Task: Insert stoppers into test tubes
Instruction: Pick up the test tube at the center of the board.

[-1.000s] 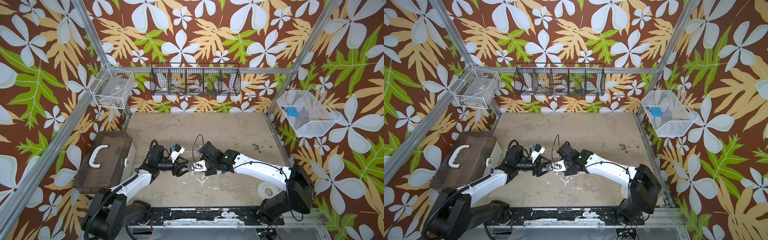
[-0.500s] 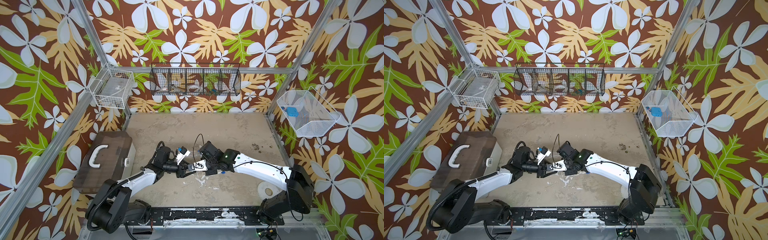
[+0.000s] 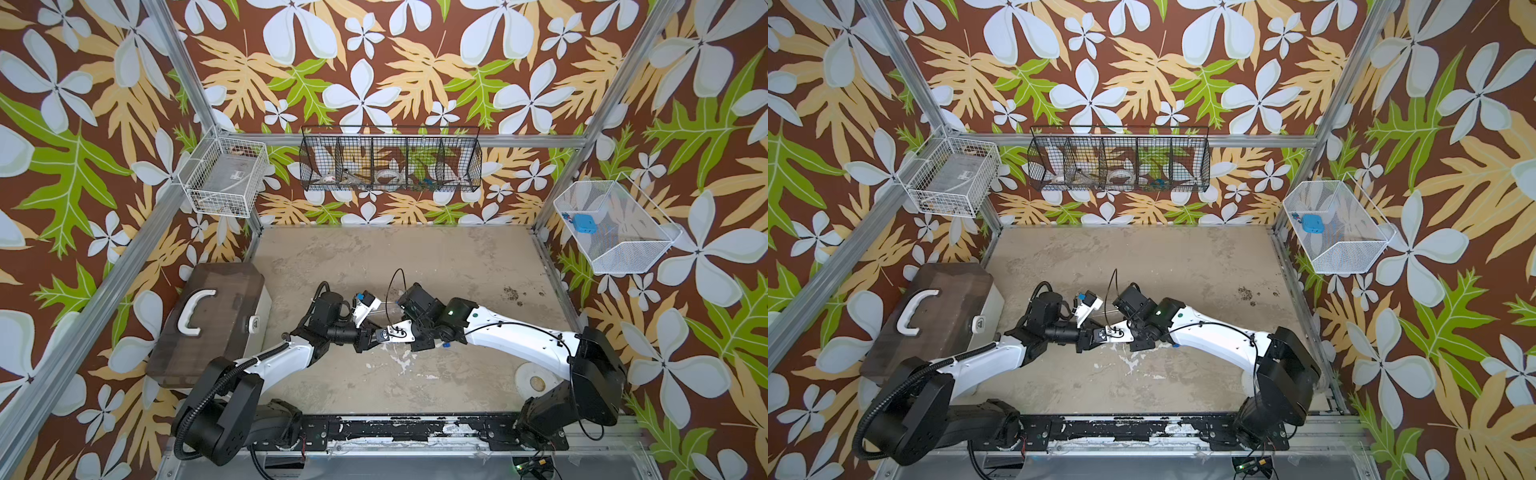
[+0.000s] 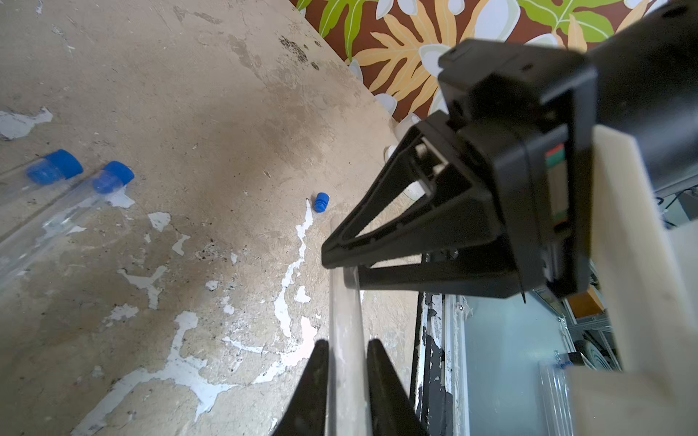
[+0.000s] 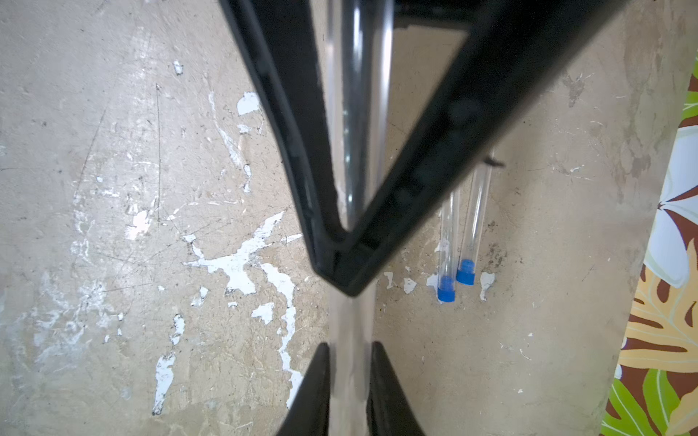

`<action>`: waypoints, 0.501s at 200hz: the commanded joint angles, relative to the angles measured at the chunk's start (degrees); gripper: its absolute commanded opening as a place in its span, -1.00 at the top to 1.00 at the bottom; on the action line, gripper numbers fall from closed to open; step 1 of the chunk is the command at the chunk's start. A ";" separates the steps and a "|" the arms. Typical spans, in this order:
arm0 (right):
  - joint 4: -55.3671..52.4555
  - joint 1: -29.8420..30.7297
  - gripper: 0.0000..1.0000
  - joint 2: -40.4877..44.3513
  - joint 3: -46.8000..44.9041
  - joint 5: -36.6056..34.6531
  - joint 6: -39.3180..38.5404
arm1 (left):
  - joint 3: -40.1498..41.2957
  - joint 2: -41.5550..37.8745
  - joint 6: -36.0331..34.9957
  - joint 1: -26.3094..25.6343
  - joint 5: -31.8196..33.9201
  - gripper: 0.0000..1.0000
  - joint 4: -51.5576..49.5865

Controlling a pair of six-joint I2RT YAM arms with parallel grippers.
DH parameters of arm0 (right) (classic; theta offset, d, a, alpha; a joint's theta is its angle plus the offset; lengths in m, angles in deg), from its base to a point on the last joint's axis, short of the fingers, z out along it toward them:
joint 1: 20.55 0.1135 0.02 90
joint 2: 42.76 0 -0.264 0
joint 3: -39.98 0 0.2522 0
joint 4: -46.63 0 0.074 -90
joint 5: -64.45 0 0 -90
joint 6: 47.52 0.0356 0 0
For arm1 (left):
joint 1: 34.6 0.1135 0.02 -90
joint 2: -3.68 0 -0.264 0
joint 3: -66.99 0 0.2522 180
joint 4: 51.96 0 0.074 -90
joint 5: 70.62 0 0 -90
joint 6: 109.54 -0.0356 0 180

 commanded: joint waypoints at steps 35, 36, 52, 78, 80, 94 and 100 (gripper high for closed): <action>1.81 0.18 0.63 -0.09 0.50 2.33 0.07 | -0.36 -0.56 -0.18 -0.21 -0.63 0.81 1.96; 1.81 0.18 0.63 -0.09 0.50 2.32 0.06 | -0.36 -0.56 -0.18 -0.21 -0.66 0.81 1.96; 1.81 0.18 0.63 -0.01 0.46 2.22 0.01 | -0.19 -0.73 -0.18 -0.21 -0.51 0.81 1.99; 1.76 0.18 0.63 0.08 0.50 2.13 -0.04 | 0.06 -0.80 -0.36 -0.21 -0.54 0.69 1.96; 1.78 0.18 0.63 0.08 0.50 2.13 -0.03 | 0.08 -0.82 -0.36 -0.21 -0.56 0.68 1.95; 1.72 0.18 0.63 0.17 0.59 2.07 -0.11 | 0.17 -0.67 -0.36 -0.21 -0.53 0.64 1.95; 1.72 0.18 0.63 0.17 0.59 2.04 -0.18 | 0.17 -0.65 -0.36 -0.21 -0.59 0.64 1.95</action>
